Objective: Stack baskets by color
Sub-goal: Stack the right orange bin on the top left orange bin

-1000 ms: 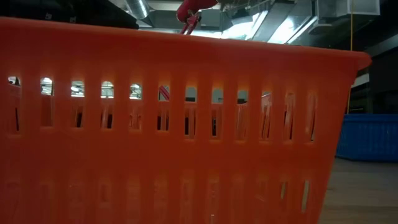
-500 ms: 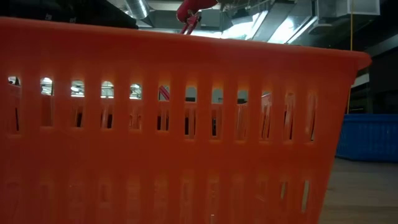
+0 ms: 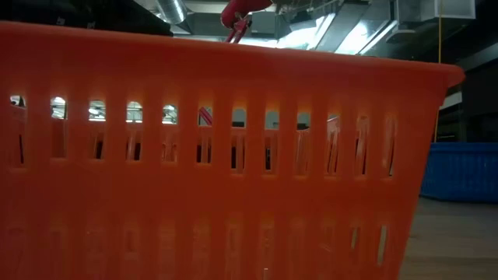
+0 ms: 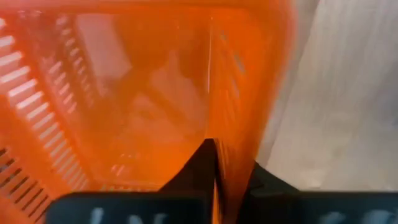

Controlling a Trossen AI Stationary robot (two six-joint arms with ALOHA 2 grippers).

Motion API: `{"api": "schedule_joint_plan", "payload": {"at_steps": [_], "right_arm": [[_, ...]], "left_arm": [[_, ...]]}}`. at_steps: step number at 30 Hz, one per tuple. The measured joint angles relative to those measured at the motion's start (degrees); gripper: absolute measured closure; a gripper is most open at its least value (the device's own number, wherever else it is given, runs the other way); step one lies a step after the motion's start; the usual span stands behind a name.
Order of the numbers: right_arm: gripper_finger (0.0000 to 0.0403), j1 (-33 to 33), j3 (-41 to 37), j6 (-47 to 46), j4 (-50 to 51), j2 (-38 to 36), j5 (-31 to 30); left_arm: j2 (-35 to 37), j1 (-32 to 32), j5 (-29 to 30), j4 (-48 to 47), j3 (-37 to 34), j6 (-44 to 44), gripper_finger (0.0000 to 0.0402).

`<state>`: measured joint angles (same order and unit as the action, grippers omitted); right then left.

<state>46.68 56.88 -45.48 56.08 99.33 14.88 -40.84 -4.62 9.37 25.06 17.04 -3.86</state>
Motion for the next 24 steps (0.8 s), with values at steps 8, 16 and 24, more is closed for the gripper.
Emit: {"api": "schedule_joint_plan", "payload": {"at_steps": [8,16,24], "right_arm": [[0.0400,-1.8,6.5,0.8,5.5,0.0,-1.3],[0.0401,-5.5,20.1,1.4,9.9,0.0,-9.4],[0.0402,-11.4,24.9,13.0,-3.7,0.0,-40.0]], "left_arm": [[0.0,0.0,0.0,0.0,0.0,0.0,0.0328],[0.0,0.0,0.0,0.0,0.0,0.0,0.0328],[0.0,0.0,0.0,0.0,0.0,0.0,0.0328]]}}
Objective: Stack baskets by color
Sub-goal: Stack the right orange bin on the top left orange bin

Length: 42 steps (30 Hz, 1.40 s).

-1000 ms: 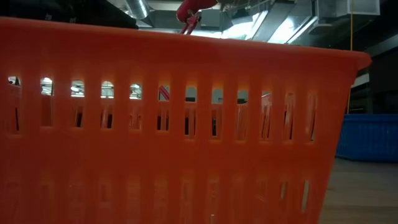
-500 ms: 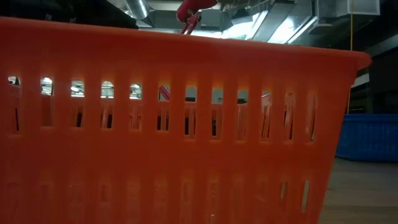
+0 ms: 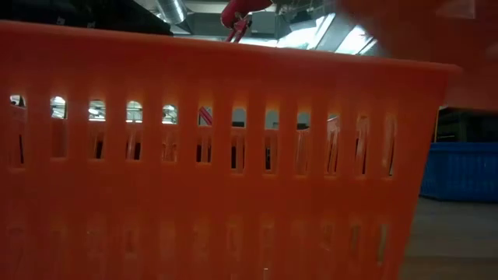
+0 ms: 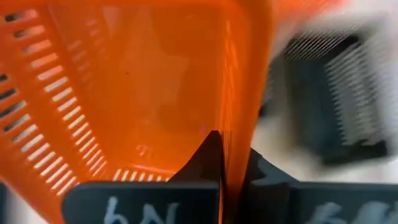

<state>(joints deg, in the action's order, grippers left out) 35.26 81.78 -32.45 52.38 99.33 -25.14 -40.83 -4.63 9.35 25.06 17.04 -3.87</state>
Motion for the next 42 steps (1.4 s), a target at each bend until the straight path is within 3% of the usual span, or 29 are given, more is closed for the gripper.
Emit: {"api": "schedule_joint_plan", "payload": {"at_steps": [3,5,7,10,13,20,24,27,31,35,42], "right_arm": [[0.0402,-3.4,0.0,7.7,-7.9,0.0,-13.5],[0.0403,-6.4,0.0,14.5,-15.2,0.0,-17.5],[0.0403,-9.5,0.0,22.4,-24.0,0.0,-17.7],[0.0403,-14.3,0.0,33.7,-33.8,0.5,-11.1],[0.0403,-19.4,0.0,40.4,-36.9,1.4,-3.2],[0.0403,-30.9,0.5,42.0,-39.4,3.7,17.9],[0.0403,-34.1,5.7,42.5,-36.5,6.1,24.1],[0.0403,-35.7,13.7,42.1,-26.9,9.3,28.2],[0.0403,-36.8,26.5,42.0,-12.3,16.2,28.8],[0.0403,-36.7,34.6,44.9,-3.9,23.1,29.9],[0.0403,-36.3,39.3,46.2,-1.9,28.9,29.9]], "left_arm": [[0.0,0.0,0.0,0.0,0.0,0.0,0.0328],[0.0,0.0,0.0,0.0,0.0,0.0,0.0328],[0.0,0.0,0.0,0.0,0.0,0.0,0.0328],[0.0,0.0,0.0,0.0,0.0,0.0,0.0328],[0.0,0.0,0.9,0.0,0.0,0.0,0.0328],[5.0,-0.1,6.3,-4.1,0.1,2.9,0.0328],[10.0,-0.1,6.7,-8.8,0.0,2.3,0.0328],[13.3,-0.2,6.6,-12.4,0.0,0.9,0.0328],[15.7,-0.2,6.6,-15.6,0.0,-0.5,0.0328],[16.4,-0.2,6.2,-16.0,0.0,-0.5,0.0328],[16.4,-0.2,6.2,-16.1,0.0,-0.5,0.0328]]}}
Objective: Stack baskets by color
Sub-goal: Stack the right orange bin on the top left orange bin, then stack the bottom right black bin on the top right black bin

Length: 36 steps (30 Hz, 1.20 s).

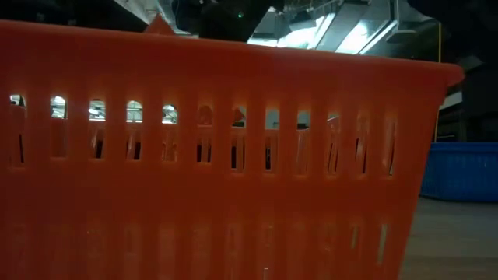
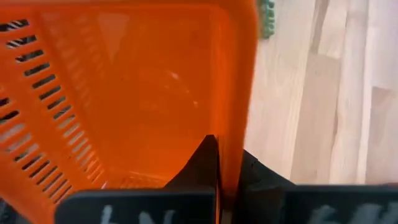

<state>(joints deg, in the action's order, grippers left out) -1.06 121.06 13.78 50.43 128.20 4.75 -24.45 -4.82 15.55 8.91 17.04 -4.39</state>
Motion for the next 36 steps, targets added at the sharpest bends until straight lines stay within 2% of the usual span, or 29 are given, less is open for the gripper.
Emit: {"api": "schedule_joint_plan", "payload": {"at_steps": [6,18,22,25,31,32,36], "right_arm": [[0.0388,0.0,0.2,0.0,-0.4,0.2,-0.1],[0.0299,-0.2,0.2,0.0,0.4,0.2,-0.1],[0.0280,-0.2,0.4,0.0,0.9,0.1,-0.1],[0.0277,0.3,3.7,-1.8,7.9,-0.4,-0.1],[0.0277,4.7,14.0,-16.1,39.1,-2.2,-0.1],[0.0277,5.9,13.6,-18.3,40.9,-2.8,-0.4],[0.0276,11.7,6.5,-21.2,35.0,-8.7,-0.6]], "left_arm": [[0.0,0.0,0.0,-0.6,0.0,0.0,0.0328],[0.0,0.0,0.0,-0.8,0.0,0.0,0.0328],[0.0,0.0,0.0,-0.8,0.0,0.0,0.0328],[-0.1,0.0,0.0,-0.9,0.0,0.0,0.0328],[-0.3,0.0,0.0,-1.2,0.0,0.0,0.0328],[-0.3,0.0,0.0,-1.2,0.0,0.0,0.0328],[-0.3,0.0,0.0,-1.2,0.0,0.0,0.0328]]}}
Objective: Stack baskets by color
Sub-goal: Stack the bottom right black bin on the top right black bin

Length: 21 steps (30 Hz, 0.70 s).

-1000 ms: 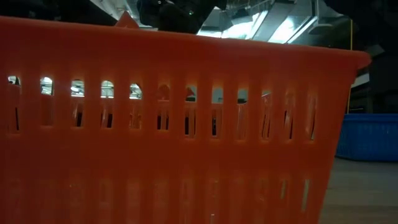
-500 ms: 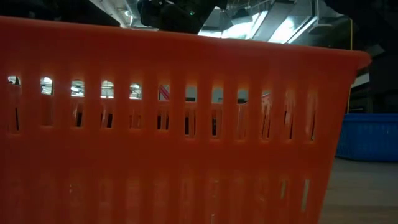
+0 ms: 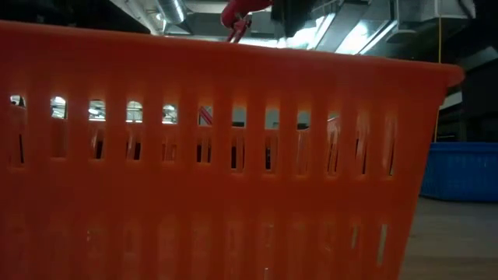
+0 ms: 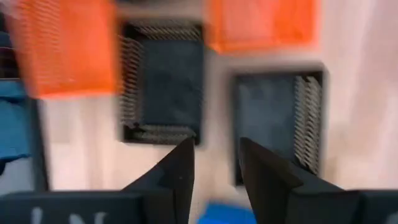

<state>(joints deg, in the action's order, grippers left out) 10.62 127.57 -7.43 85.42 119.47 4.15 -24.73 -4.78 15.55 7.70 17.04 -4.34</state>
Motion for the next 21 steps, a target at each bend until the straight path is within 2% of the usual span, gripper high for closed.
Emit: {"api": "schedule_joint_plan", "payload": {"at_steps": [6,12,14,21], "right_arm": [[0.0276,7.9,-14.6,0.1,-15.2,-2.4,-5.8],[0.0276,11.7,-27.9,-7.5,-24.4,-2.5,-4.2],[0.0276,12.8,-30.4,-10.6,-29.6,-2.5,-4.0],[0.0276,16.4,-35.4,-17.7,-33.8,-2.5,-6.5]], "left_arm": [[-0.2,0.0,0.0,0.6,0.0,0.0,0.0328],[-0.2,0.0,0.0,0.8,0.0,0.0,0.0328],[-0.2,0.0,0.0,0.9,0.0,0.0,0.0328],[-0.2,0.0,0.0,0.9,0.0,-0.1,0.0328]]}}
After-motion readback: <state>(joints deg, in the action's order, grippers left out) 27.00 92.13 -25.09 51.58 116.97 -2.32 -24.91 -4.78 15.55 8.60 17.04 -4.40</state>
